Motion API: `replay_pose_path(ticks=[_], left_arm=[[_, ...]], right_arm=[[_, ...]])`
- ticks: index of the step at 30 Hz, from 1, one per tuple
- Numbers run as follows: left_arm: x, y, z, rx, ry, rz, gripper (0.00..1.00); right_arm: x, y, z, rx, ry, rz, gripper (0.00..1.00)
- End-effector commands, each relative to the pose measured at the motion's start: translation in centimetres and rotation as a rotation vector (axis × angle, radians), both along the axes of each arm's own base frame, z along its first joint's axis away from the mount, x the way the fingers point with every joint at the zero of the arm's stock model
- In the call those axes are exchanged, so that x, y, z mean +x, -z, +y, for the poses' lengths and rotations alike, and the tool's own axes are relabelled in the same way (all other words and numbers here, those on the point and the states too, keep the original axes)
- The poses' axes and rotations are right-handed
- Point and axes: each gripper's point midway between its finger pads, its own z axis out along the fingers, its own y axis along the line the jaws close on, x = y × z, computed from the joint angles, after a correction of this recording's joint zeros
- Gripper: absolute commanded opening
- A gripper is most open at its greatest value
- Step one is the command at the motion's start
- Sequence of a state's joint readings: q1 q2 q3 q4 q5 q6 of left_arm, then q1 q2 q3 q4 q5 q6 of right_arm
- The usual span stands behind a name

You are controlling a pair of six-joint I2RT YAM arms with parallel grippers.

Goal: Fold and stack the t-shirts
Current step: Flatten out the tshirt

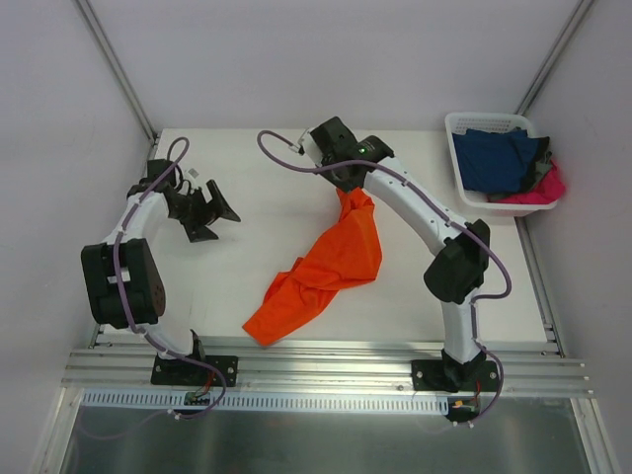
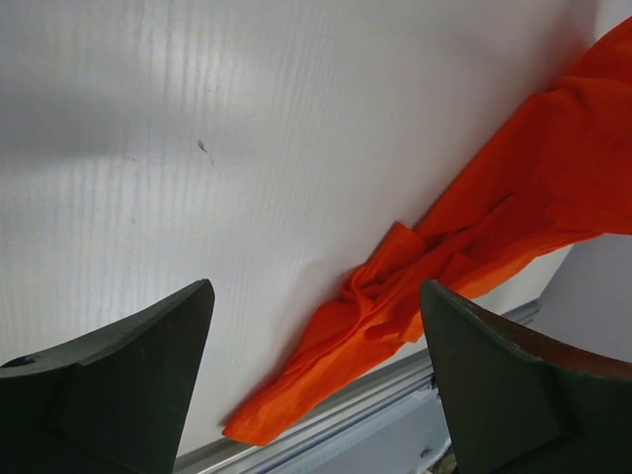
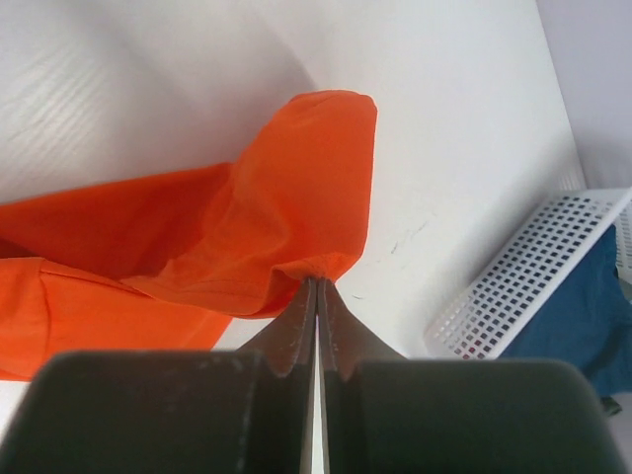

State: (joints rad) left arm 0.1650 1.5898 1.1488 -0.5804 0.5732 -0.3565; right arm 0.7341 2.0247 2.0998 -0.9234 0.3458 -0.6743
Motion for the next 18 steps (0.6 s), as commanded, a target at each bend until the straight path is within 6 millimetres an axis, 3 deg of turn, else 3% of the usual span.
replay_pose_path(ticks=[1,5,9,13,18], left_arm=[[0.5,-0.6,-2.2,-0.086,0.042,0.011,0.86],[1.3,0.1,-4.7,-0.098,0.122,0.027,0.88],[2.9,-1.2,-6.2,-0.100,0.166,-0.021,0.89],[3.5,-1.8,-6.8,-0.099,0.188,-0.046,0.89],[3.2,-0.2,-6.8,-0.097,0.197,-0.009,0.87]], right_arm=[[0.2,-5.3,-1.3,0.049,0.036,-0.119,0.01],[0.8,-9.5,-1.9,0.109,0.066,-0.220,0.01],[2.0,-12.1,-1.3,0.154,0.074,-0.299,0.01],[3.6,-15.2,-1.4,0.217,0.115,-0.398,0.00],[4.4,-18.2,-2.5,0.226,0.147,-0.499,0.01]])
